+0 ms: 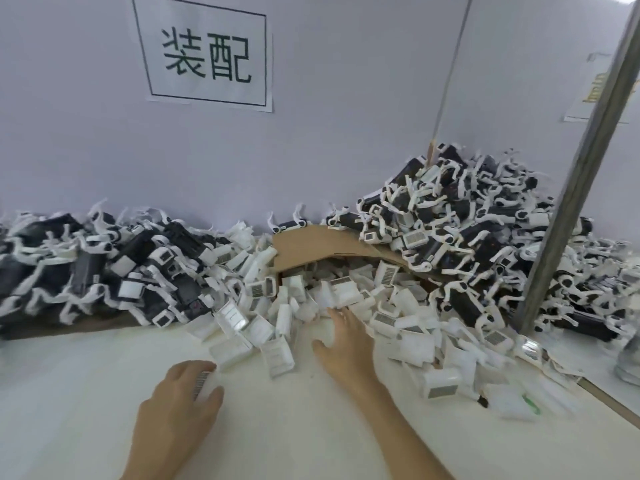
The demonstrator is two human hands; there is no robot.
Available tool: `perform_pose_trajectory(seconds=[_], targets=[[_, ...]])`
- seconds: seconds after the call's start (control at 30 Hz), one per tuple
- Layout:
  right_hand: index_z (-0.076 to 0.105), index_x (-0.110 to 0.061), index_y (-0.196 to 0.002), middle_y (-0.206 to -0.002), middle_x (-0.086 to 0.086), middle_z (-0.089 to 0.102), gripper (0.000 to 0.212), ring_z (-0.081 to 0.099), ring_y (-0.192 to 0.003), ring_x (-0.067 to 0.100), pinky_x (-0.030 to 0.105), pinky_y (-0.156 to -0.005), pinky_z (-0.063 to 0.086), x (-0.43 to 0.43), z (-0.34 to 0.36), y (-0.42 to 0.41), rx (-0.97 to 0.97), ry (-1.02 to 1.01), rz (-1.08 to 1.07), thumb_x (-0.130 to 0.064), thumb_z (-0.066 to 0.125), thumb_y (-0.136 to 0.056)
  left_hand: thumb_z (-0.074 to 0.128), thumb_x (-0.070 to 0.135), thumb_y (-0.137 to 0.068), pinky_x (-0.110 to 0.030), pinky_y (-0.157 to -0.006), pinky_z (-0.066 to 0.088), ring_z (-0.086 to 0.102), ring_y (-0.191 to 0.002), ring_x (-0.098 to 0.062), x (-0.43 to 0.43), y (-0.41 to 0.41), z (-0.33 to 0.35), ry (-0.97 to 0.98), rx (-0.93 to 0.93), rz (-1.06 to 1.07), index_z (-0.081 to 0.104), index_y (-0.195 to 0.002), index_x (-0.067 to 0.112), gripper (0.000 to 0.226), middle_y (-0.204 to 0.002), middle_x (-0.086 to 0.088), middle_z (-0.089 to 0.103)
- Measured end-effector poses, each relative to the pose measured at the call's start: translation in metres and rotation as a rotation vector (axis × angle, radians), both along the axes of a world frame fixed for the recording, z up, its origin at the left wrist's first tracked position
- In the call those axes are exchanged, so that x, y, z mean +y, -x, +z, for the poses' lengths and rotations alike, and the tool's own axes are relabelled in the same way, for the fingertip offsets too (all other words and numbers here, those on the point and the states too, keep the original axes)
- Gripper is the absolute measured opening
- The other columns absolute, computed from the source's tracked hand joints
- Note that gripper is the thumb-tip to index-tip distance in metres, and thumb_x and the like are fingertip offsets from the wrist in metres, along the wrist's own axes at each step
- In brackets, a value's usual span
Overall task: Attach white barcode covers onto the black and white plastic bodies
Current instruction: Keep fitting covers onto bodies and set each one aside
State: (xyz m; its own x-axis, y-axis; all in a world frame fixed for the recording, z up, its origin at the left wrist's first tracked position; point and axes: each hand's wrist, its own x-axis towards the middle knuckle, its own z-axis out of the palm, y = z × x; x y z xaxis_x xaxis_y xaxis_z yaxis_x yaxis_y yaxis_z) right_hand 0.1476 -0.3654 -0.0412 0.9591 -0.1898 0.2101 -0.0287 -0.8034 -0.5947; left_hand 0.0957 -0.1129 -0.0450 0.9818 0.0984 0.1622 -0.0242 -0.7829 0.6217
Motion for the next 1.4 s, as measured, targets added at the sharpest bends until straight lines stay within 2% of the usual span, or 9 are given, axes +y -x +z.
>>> perform_pose_trajectory(seconds=[0.1,0.23,0.43,0.6,0.77,0.9,1.03,1.23,1.4], targets=[[0.032,-0.026,-0.153,-0.161,-0.002,0.029,0.063,0.025,-0.148,0.017,0.038,-0.118,0.019,-0.002,-0.008,0.002,0.123,0.061,0.018,-0.04,0.055,-0.095,0.064,0.031,-0.094,-0.032,-0.093,0.042,0.056,-0.118,-0.016,-0.001,0.002,0.0,-0.017,-0.019,-0.004,0.058,-0.126,0.031,0.032,-0.138,0.009,0.05],[0.038,-0.026,-0.149,-0.153,-0.009,0.04,0.059,0.036,-0.141,0.015,0.033,-0.113,0.026,0.011,-0.012,0.007,0.011,0.031,0.152,-0.032,0.059,-0.094,0.06,0.033,-0.096,-0.031,-0.096,0.042,0.055,-0.119,-0.013,-0.001,0.003,0.0,-0.043,-0.039,-0.021,0.056,-0.13,0.031,0.035,-0.14,0.012,0.049],[0.048,-0.023,-0.146,-0.147,-0.017,0.042,0.051,0.037,-0.132,-0.007,-0.004,-0.097,0.023,0.036,-0.016,0.006,-0.11,-0.135,0.405,-0.025,0.062,-0.097,0.053,0.034,-0.098,-0.029,-0.099,0.037,0.051,-0.124,-0.01,-0.004,0.002,-0.003,-0.071,-0.038,-0.081,0.052,-0.134,0.035,0.036,-0.143,0.019,0.046],[0.055,-0.029,-0.138,-0.146,-0.019,0.041,0.043,0.043,-0.131,-0.004,0.013,-0.105,0.033,0.039,-0.015,0.009,-0.129,-0.107,0.447,-0.027,0.062,-0.096,0.055,0.033,-0.1,-0.031,-0.107,0.035,0.049,-0.127,-0.008,-0.008,0.001,0.0,0.068,-0.005,-0.158,0.051,-0.136,0.033,0.036,-0.142,0.015,0.051],[0.053,-0.041,-0.132,-0.13,-0.026,0.041,0.04,0.058,-0.084,-0.011,0.018,-0.075,0.046,0.044,-0.011,0.017,-0.145,-0.066,0.363,-0.056,0.051,-0.095,0.057,0.033,-0.1,-0.037,-0.107,0.041,0.048,-0.132,-0.017,0.002,-0.02,0.011,0.126,0.001,-0.08,0.042,-0.144,0.023,0.048,-0.148,0.004,0.048],[0.056,-0.032,-0.129,-0.095,-0.016,0.055,0.041,0.052,-0.068,-0.002,0.021,-0.07,0.046,0.056,-0.015,0.017,-0.136,-0.035,0.367,-0.034,0.067,-0.09,0.06,0.025,-0.099,-0.043,-0.108,0.043,0.051,-0.131,-0.026,0.014,-0.065,0.022,0.248,-0.012,0.021,0.033,-0.151,0.015,0.059,-0.154,-0.005,0.042],[0.062,-0.03,-0.128,-0.073,-0.012,0.056,0.046,0.055,-0.064,0.003,0.013,-0.068,0.046,0.057,-0.019,0.015,-0.112,-0.085,0.401,-0.011,0.065,-0.086,0.06,0.024,-0.098,-0.033,-0.084,0.04,0.05,-0.103,-0.021,0.02,-0.108,0.023,0.398,-0.034,0.2,0.039,-0.145,0.006,0.054,-0.128,-0.008,0.055],[0.065,-0.022,-0.128,-0.086,-0.008,0.056,0.048,0.052,-0.068,0.002,0.009,-0.067,0.041,0.052,-0.018,0.011,-0.165,-0.192,0.39,0.0,0.058,-0.086,0.058,0.013,-0.096,-0.026,-0.064,0.042,0.057,-0.071,-0.018,0.02,-0.137,0.005,0.449,-0.081,0.333,0.069,-0.104,0.003,0.017,-0.09,-0.008,0.067],[0.075,-0.021,-0.105,-0.088,-0.004,0.058,0.043,0.052,-0.066,0.007,0.011,-0.06,0.041,0.05,-0.015,0.009,-0.1,-0.388,0.366,0.009,0.052,-0.087,0.058,0.007,-0.099,-0.037,-0.089,0.056,0.066,-0.076,-0.02,0.04,-0.129,0.009,0.709,-0.071,0.343,0.071,-0.104,-0.003,0.017,-0.078,-0.008,0.067]])
